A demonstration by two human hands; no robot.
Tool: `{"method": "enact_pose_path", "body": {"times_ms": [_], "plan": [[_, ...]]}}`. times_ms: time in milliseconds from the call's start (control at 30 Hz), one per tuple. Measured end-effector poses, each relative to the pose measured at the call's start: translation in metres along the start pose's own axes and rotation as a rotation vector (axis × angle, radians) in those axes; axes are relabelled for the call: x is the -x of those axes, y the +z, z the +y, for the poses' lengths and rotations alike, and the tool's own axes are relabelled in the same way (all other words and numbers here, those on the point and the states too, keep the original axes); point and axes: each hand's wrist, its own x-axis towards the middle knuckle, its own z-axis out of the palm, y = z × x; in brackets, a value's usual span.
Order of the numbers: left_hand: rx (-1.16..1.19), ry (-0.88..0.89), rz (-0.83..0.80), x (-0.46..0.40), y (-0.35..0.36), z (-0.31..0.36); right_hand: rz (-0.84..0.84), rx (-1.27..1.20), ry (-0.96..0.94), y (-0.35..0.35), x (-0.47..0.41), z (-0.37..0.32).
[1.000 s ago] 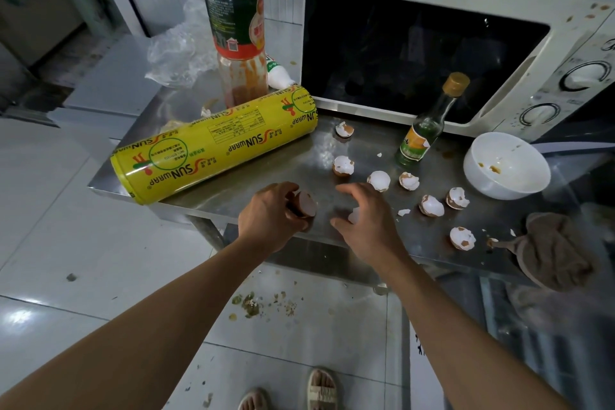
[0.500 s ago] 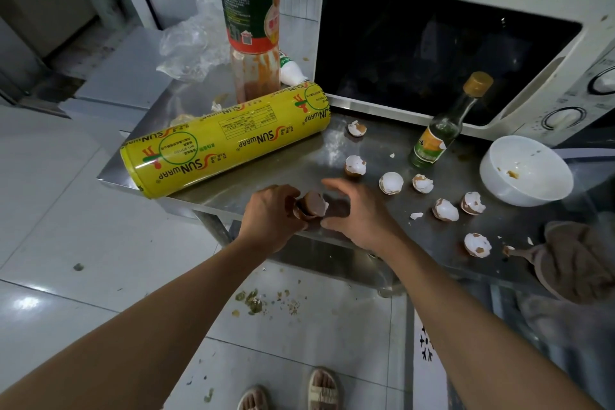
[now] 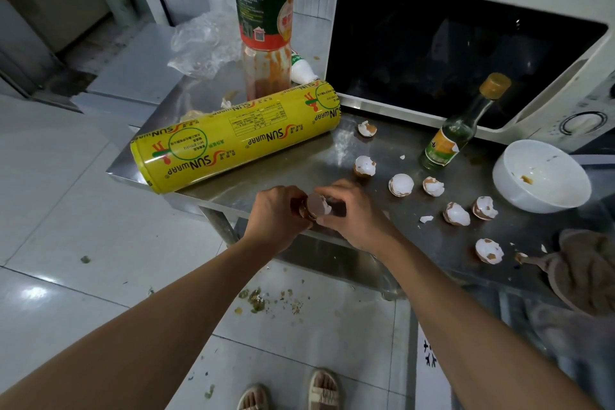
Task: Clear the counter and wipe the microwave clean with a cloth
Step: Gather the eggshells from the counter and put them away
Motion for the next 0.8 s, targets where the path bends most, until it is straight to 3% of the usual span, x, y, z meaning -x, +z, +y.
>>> {"method": "enact_pose_path", "body": {"times_ms": [800], "plan": [[-0.025, -0.024, -0.034, -0.001, -0.004, 0.006, 0.033, -0.024, 0.051, -0.004, 0.011, 0.005]]}}
